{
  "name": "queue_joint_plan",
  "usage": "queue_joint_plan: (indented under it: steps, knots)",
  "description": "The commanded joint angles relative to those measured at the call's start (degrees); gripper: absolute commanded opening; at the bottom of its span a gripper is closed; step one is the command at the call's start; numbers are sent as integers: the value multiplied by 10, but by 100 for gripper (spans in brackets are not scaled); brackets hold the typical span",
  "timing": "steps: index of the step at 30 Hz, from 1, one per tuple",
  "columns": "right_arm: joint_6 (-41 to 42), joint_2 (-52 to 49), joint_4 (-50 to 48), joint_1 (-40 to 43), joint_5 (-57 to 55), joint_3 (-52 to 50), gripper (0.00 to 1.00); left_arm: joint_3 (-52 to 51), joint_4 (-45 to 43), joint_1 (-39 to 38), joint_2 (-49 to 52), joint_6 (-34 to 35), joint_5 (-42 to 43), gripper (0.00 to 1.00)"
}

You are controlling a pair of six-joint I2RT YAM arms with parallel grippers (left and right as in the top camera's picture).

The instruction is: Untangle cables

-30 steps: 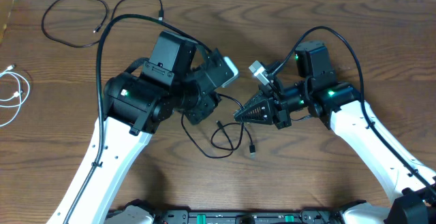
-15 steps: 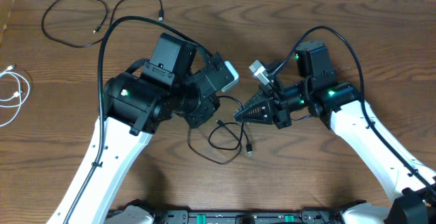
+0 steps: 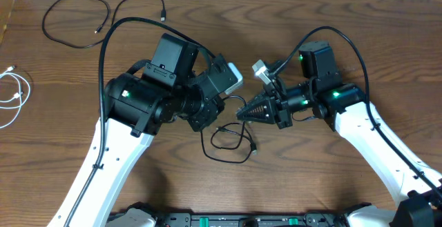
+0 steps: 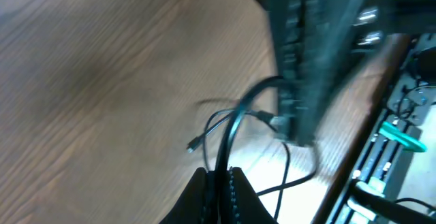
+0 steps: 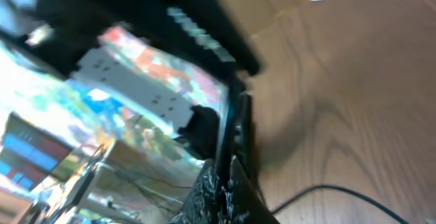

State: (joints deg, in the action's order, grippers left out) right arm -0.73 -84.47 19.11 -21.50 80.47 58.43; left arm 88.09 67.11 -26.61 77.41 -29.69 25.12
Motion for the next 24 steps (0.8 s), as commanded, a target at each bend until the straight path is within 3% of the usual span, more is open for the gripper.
queue_joint_plan:
  steps: [1,4,5,7,8,16,24]
  knots:
    - [51,10,-1,-2,-100,5,11,3,-10,0,-21,30,60,8]
    - [104,10,-1,-2,-181,5,48,3,-38,5,-41,75,57,8]
    - [132,10,0,-2,-222,5,72,3,-55,14,-54,95,52,8]
    - [142,10,0,-2,-241,5,95,3,-76,31,-66,127,35,7]
    - [142,10,0,-2,-241,5,99,3,-84,40,-71,147,23,7]
    - [167,10,41,-2,-323,5,99,3,-126,160,-73,289,-88,7]
    - [320,10,0,7,-405,5,99,3,-111,228,-24,331,-97,7]
